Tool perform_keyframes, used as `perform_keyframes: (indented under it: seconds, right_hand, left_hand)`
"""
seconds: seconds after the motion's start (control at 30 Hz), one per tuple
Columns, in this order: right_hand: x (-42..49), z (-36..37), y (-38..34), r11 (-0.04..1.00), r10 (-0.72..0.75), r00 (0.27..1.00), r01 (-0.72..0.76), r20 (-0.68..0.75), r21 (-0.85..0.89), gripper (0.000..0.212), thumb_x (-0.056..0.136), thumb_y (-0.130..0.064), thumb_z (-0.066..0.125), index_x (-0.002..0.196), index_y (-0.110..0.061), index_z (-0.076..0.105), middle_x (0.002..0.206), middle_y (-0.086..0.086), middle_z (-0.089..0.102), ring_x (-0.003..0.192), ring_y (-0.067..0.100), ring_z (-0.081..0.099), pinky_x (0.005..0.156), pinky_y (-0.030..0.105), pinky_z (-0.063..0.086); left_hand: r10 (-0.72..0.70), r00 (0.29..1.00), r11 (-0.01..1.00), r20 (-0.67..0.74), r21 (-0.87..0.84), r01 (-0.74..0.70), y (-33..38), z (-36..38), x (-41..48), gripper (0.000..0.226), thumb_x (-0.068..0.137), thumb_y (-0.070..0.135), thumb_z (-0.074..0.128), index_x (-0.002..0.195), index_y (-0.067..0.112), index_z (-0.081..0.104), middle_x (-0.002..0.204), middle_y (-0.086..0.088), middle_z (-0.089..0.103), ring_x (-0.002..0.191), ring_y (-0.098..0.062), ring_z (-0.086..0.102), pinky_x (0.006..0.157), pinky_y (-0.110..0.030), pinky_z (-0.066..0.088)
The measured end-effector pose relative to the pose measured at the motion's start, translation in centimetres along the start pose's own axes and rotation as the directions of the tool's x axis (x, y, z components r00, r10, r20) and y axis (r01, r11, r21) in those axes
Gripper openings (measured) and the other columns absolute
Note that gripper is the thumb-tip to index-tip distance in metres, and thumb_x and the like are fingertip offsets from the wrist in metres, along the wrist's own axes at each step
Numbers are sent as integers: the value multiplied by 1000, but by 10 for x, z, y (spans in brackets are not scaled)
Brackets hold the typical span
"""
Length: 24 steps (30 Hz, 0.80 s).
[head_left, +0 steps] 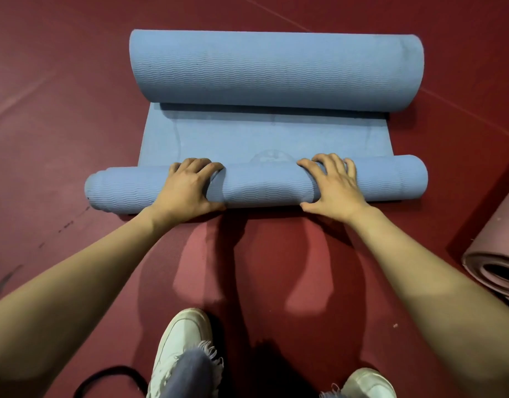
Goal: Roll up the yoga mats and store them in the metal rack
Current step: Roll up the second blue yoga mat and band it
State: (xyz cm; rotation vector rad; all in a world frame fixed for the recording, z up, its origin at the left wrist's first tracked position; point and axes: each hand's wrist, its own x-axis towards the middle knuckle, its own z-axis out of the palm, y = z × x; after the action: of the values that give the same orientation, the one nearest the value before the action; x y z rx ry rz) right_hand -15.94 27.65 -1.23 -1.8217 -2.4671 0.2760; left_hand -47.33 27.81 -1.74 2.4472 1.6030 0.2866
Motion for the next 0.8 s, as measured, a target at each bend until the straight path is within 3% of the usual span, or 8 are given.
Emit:
perform_keyframes:
  seconds: [0.17,0.53,0.8]
  right_hand:
    - [2,-11,-5,997,25,1000,-24,-12,76,74,54,-39,76,122,-31,49,110,0,44,109,20,42,98,37,23]
    - [-78,7,-28,994,27,994,-15,-109,111,67,49,-43,70,113,-32,54,104,-1,48,98,20,45,94,34,28]
    - [-126,14,-46,991,26,994,-12,-106,130,67,49,-45,70,113,-31,54,105,0,50,101,20,44,98,35,27]
  left_hand:
    - [-11,998,999,-68,39,13,6,3,-7,72,58,66,55,114,20,60,107,1,64,102,-29,56,84,-45,38]
    - [46,983,999,-180,-1,-46,31,10,-84,64,58,53,67,112,22,55,109,-2,64,99,-26,54,82,-42,37]
    - [54,990,998,-133,-30,-58,44,12,-129,61,62,50,71,113,19,59,112,-2,65,98,-28,59,84,-45,40]
